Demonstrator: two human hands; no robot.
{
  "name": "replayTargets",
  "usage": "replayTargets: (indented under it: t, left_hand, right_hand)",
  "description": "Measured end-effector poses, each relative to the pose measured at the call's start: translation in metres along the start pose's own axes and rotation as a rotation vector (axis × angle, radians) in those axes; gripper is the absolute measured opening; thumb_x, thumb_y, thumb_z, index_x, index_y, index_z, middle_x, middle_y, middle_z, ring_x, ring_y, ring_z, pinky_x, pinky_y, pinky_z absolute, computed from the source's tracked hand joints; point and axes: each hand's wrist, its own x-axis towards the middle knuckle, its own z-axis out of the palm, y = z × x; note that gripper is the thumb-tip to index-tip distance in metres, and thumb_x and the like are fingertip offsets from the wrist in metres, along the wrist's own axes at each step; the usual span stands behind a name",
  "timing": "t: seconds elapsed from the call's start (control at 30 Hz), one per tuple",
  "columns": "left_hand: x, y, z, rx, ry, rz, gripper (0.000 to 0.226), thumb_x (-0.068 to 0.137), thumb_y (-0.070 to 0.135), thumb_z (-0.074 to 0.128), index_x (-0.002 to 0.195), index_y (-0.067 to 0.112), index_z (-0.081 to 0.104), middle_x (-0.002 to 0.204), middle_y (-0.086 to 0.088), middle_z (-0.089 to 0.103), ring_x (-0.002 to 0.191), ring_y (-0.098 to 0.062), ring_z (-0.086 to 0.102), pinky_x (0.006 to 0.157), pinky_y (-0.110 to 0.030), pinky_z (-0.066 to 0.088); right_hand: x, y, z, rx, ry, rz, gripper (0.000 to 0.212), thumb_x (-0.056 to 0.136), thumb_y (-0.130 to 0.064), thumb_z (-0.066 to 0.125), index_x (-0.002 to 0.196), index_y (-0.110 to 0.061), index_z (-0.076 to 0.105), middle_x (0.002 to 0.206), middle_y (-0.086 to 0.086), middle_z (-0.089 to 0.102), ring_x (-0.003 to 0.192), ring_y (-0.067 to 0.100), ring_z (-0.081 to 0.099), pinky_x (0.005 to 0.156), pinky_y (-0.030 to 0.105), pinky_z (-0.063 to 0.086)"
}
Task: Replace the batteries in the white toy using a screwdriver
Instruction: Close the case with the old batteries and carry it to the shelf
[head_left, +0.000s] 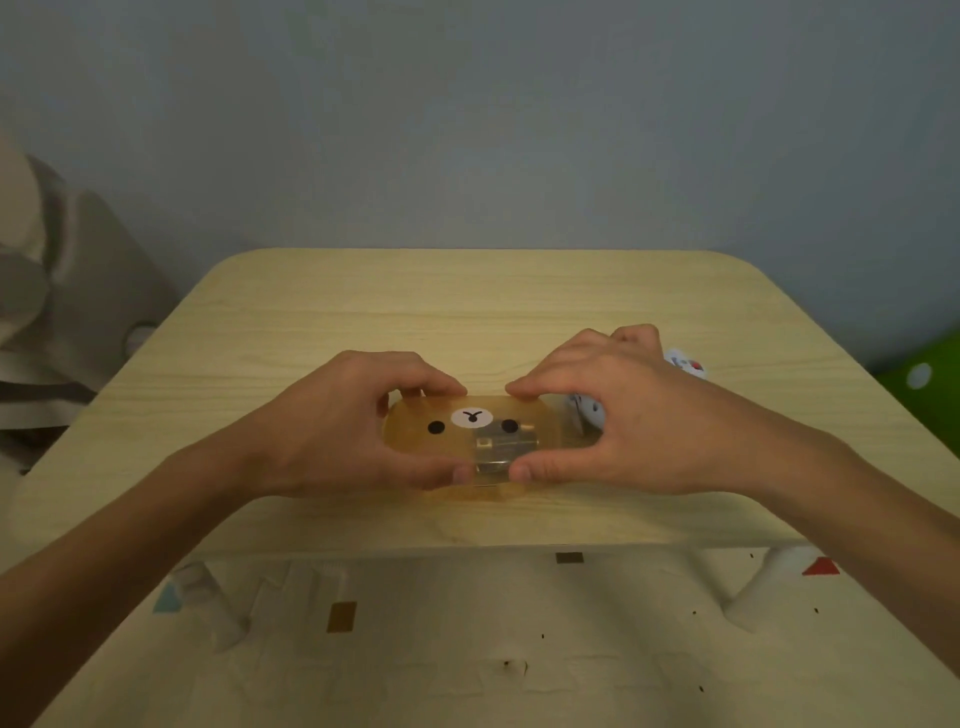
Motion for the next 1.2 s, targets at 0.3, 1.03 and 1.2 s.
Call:
replayTargets:
  t: [0.3,1.03,1.2]
  left_hand:
    - [0.000,0.007,0.004,0.015,-0.004,-0.013,0.070,0.062,0.076,0.074,0.124,0.044,0.065,0.114,0.027,0.065,0.110,0.000,0.061,0.086,-0.028,0.054]
    - [0.039,0.048,0.052,0.033,0.018,0.102,0.078,0.055,0.081,0.073,0.125,0.048,0.061,0.112,0.033,0.065,0.105,0.005,0.062,0.087,-0.025,0.051]
    - [0.040,0.047,0.055,0.033,0.020,0.080,0.079,0.052,0.083,0.073,0.123,0.049,0.061,0.111,0.036,0.065,0.103,0.008,0.061,0.083,-0.021,0.049]
  right_hand:
    - [0.002,0.001,0.002,-0.007,-0.005,0.000,0.078,0.072,-0.082,0.067,0.136,-0.038,0.066,0.125,-0.023,0.066,0.137,0.001,0.035,0.114,0.033,0.021]
    - [-0.107,0.139,-0.017,0.065,0.100,0.474,0.041,0.068,-0.055,0.093,0.102,-0.034,0.085,0.094,-0.015,0.076,0.091,0.005,0.071,0.082,0.029,0.056]
    - [-0.105,0.149,-0.008,0.178,0.192,0.448,0.022,0.082,-0.026,0.092,0.071,-0.042,0.080,0.076,-0.026,0.079,0.077,-0.006,0.072,0.072,0.017,0.051]
